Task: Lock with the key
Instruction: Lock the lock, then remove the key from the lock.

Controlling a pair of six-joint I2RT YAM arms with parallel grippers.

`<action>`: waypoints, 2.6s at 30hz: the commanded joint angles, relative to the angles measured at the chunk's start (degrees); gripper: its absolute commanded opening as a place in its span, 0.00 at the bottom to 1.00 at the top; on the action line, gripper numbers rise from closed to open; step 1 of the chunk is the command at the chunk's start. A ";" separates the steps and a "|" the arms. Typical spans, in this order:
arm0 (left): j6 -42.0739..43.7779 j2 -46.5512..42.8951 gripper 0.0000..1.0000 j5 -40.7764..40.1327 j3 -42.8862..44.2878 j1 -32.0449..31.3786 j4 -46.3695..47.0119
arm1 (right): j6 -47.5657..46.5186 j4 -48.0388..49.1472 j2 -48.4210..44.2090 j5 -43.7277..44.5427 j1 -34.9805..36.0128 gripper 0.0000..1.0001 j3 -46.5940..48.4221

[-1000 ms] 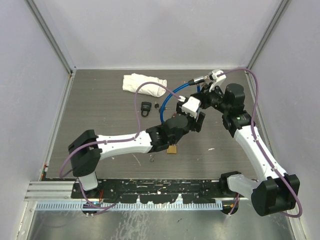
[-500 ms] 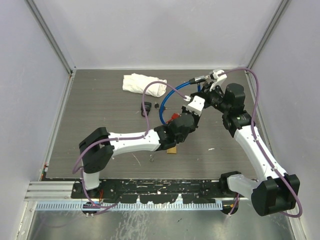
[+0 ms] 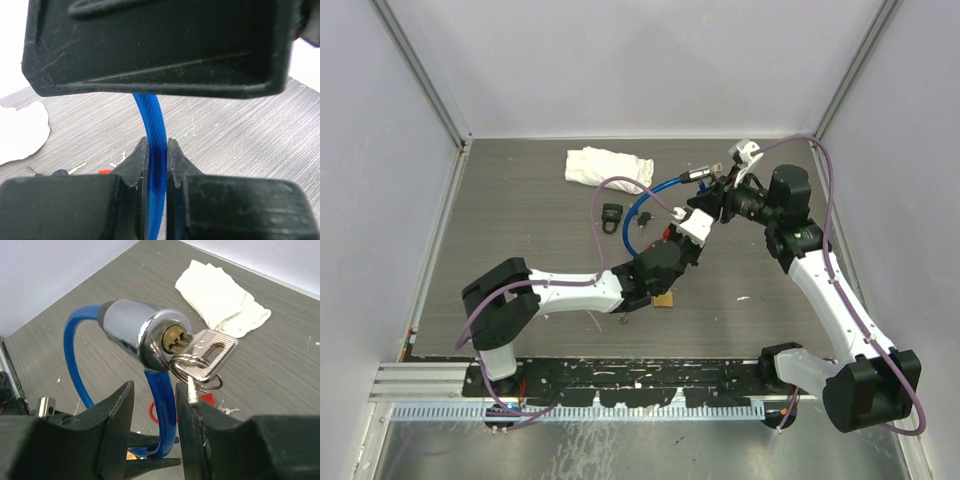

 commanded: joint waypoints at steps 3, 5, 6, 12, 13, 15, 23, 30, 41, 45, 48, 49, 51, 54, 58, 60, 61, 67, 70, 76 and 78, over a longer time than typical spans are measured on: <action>3.69 -7.74 0.00 2.87 -1.96 1.09 11.44 | -8.14 -3.68 -1.39 -10.06 -0.84 0.49 5.17; 4.02 -8.93 0.00 3.53 -3.41 1.25 11.62 | -11.52 -6.29 -1.40 -13.38 -1.37 0.51 5.82; 4.02 -9.68 0.00 4.17 -4.17 1.42 11.63 | -13.73 -7.96 -1.41 -14.82 -1.62 0.52 6.30; 4.31 -14.73 0.00 10.19 -7.45 2.73 6.84 | -23.40 -16.88 -1.59 -20.82 -3.65 0.56 9.29; 4.60 -15.69 0.00 11.54 -8.16 2.92 5.86 | -24.64 -18.30 -1.52 -21.79 -4.08 0.56 9.93; 5.02 -17.83 0.00 13.80 -9.11 3.41 2.40 | -27.48 -21.39 -1.60 -24.02 -4.79 0.56 11.20; 10.33 -27.33 0.00 20.87 -14.61 5.58 -8.22 | -25.93 -26.98 -2.10 -30.43 -6.92 0.56 15.77; 13.32 -35.57 0.00 25.27 -18.74 8.50 -16.58 | -7.23 -14.00 -2.15 -37.34 -7.14 0.57 12.63; 12.74 -45.73 0.00 26.67 -27.97 8.74 -19.15 | -4.16 -6.26 -1.33 -37.21 -7.14 0.58 6.73; 11.33 -47.55 0.00 27.17 -30.04 8.78 -18.83 | -5.31 -4.28 -1.53 -39.20 -7.15 0.60 3.88; 10.50 -49.10 0.00 27.09 -32.32 8.75 -17.12 | -6.26 -3.63 -1.64 -40.23 -7.14 0.60 2.20; 10.38 -49.50 0.00 27.10 -32.93 8.73 -16.63 | -6.31 -3.42 -1.61 -40.35 -7.15 0.61 1.75; 10.46 -50.14 0.00 26.97 -33.94 8.75 -16.24 | -6.37 -2.69 -1.28 -40.67 -7.16 0.62 0.61; 11.17 -50.82 0.00 27.06 -35.00 8.75 -16.12 | -6.30 -2.02 -0.92 -40.94 -7.14 0.62 -0.46; 11.93 -51.17 0.00 26.94 -35.53 8.78 -15.89 | -5.86 -2.06 -0.24 -41.08 -7.14 0.62 -0.81; 12.44 -51.04 0.00 27.04 -35.30 8.77 -16.40 | -4.43 -2.07 0.22 -41.89 -7.14 0.62 -0.55; 12.94 -50.91 0.00 27.01 -35.08 8.73 -17.10 | -3.46 -2.32 0.60 -42.10 -7.14 0.62 -0.22; 14.35 -50.50 0.00 26.85 -34.65 8.77 -17.58 | -5.75 -14.55 1.37 -39.91 -7.14 0.62 5.26; 14.05 -49.85 0.00 26.80 -34.66 8.77 -16.68 | -4.28 -15.23 0.37 -38.96 -7.14 0.62 5.73; 13.24 -48.34 0.00 27.94 -34.26 8.71 -15.64 | -2.91 -15.23 -0.69 -38.02 -7.14 0.62 4.06; 13.29 -48.13 0.00 28.21 -33.81 8.77 -16.05 | -2.33 -15.10 -0.84 -38.12 -7.14 0.62 3.92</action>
